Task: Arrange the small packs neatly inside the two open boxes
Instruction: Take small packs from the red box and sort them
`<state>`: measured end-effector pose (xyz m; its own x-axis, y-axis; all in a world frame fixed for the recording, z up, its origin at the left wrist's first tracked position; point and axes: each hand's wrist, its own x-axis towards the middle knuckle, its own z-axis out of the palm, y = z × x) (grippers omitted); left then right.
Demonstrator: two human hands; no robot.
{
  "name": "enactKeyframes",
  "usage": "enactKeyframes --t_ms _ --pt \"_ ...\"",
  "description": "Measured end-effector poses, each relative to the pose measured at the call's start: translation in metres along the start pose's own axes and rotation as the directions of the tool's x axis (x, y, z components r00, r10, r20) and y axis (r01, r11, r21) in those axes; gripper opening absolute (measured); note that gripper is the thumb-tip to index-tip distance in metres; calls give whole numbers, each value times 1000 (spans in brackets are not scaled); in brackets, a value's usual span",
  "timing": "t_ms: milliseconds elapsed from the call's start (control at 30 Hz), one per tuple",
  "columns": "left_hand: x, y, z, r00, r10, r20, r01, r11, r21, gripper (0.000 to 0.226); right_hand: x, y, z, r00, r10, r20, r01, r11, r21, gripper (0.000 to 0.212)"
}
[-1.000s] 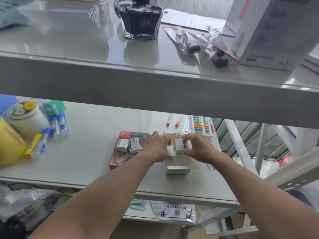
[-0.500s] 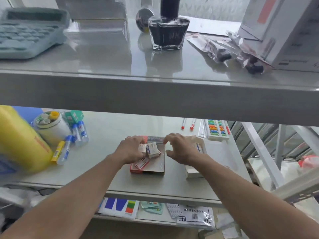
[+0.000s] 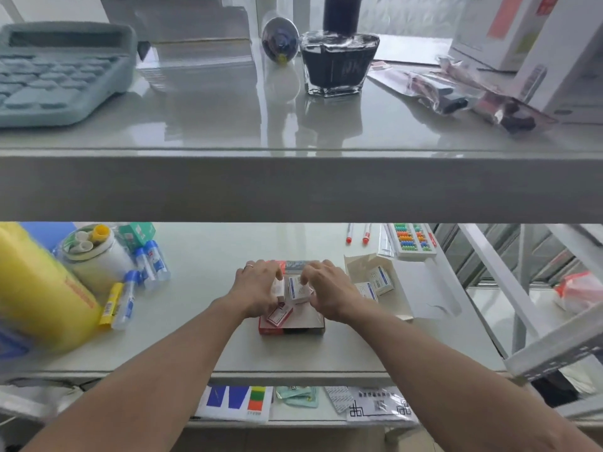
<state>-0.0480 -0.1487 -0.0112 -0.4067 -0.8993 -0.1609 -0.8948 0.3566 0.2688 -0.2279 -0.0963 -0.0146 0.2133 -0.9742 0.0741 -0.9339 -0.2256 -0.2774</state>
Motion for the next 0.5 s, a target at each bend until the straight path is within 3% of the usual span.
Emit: enactKeyframes --t_ms 267,500 --pt "-12 51 -35 991 125 36 -113 963 -245 53 -34 52 -58 990 75 -116 -57 987 153 29" --pt "-17 129 -29 959 253 125 -201 923 -327 56 -77 105 -95 980 200 -7 -196 968 157 29"
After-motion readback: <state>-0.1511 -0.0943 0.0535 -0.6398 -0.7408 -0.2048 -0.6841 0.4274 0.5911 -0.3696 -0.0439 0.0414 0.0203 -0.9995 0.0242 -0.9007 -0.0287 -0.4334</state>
